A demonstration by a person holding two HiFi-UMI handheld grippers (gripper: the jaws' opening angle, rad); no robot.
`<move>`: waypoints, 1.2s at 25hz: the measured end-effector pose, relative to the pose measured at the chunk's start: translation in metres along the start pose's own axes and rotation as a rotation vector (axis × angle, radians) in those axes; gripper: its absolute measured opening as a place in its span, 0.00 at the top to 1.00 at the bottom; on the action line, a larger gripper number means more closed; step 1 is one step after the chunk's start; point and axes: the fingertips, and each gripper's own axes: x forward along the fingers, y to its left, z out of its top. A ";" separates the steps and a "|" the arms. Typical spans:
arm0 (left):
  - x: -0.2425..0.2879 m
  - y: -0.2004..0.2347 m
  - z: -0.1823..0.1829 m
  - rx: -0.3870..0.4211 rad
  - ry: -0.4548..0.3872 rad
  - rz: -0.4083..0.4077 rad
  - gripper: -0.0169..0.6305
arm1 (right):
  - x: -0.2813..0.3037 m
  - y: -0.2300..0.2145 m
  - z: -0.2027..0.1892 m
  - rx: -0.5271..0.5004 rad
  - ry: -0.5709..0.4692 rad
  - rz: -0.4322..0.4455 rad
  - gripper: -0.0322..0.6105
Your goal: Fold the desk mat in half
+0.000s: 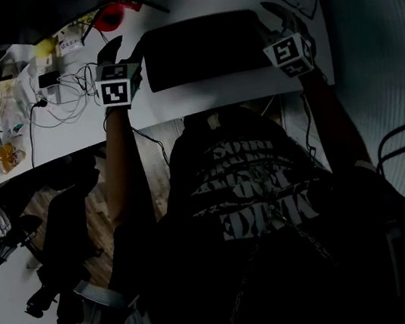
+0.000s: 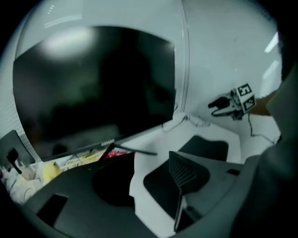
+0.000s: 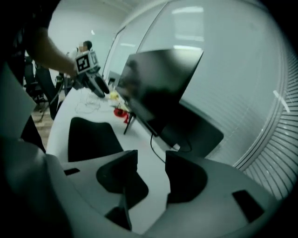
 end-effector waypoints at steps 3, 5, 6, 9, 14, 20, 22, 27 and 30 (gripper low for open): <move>-0.047 -0.040 0.053 0.006 -0.209 -0.042 0.67 | -0.055 -0.003 0.052 0.130 -0.197 -0.009 0.75; -0.078 -0.063 0.087 0.036 -0.337 -0.046 0.83 | -0.086 -0.008 0.083 0.233 -0.315 -0.033 0.84; -0.091 -0.069 0.102 0.046 -0.396 -0.041 0.87 | -0.096 -0.010 0.097 0.273 -0.367 -0.051 0.89; -0.121 -0.074 0.126 -0.004 -0.544 -0.010 0.96 | -0.113 -0.003 0.130 0.355 -0.480 -0.077 0.94; -0.134 -0.090 0.125 -0.109 -0.607 0.048 0.96 | -0.128 0.018 0.149 0.456 -0.574 -0.039 0.95; -0.129 -0.090 0.126 -0.103 -0.589 0.043 0.96 | -0.114 0.032 0.148 0.519 -0.572 0.014 0.95; -0.152 -0.101 0.130 -0.102 -0.601 0.033 0.96 | -0.138 0.036 0.157 0.504 -0.568 0.003 0.95; -0.144 -0.099 0.127 -0.091 -0.593 0.008 0.96 | -0.128 0.035 0.159 0.507 -0.581 -0.008 0.95; -0.155 -0.100 0.127 -0.102 -0.602 -0.008 0.96 | -0.137 0.040 0.167 0.495 -0.572 -0.012 0.95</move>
